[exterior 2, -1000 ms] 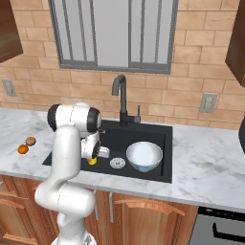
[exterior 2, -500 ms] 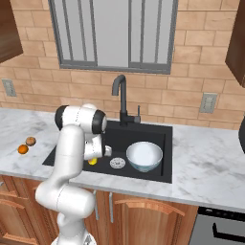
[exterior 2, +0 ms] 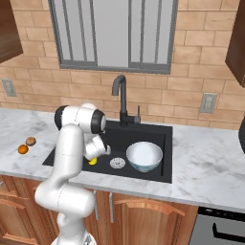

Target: Remove the tangerine and tangerine from the sink. Then move the bowl and cup from the counter to the sink for washing.

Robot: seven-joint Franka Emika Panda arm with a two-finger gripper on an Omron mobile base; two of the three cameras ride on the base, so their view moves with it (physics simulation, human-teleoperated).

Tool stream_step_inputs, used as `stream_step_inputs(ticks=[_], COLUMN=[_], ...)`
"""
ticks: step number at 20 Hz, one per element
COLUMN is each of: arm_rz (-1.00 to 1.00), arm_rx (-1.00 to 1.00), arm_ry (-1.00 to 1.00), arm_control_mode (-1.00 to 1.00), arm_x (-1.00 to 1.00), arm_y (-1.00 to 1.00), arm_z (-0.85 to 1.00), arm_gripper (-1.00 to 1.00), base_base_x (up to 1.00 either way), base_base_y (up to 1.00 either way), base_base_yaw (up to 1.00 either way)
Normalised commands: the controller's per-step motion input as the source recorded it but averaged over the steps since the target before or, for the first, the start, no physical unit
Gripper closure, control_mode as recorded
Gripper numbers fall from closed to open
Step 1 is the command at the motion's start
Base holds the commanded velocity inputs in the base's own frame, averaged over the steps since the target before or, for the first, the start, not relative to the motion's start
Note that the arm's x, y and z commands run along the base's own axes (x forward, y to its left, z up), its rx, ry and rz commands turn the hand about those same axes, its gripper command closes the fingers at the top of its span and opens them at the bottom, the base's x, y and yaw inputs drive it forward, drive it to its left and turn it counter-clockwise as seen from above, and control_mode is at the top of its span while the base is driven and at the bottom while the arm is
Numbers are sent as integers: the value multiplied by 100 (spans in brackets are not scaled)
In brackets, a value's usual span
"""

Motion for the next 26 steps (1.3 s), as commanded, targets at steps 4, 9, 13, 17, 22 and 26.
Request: stream_step_inputs(ticks=[4,9,13,17,22,26], arm_rz=[-2,-5,-7,-9,-11,-11], arm_rx=[-6,0,0,0,0,0], arm_ry=[-1,0,0,0,0,0], arm_control_mode=[-100,-100,-100,-100,-100,-100], arm_x=[-9,-1,-3,-11,-17,-17], arm_y=[9,6,1,0,0,0], arm_z=[-25,-15,-7,-1,1,12], arm_gripper=[-100,-100,-100,-100,-100,-100], base_base_x=[0,0,0,0,0,0], base_base_y=[0,0,0,0,0,0], base_base_yaw=[0,0,0,0,0,0])
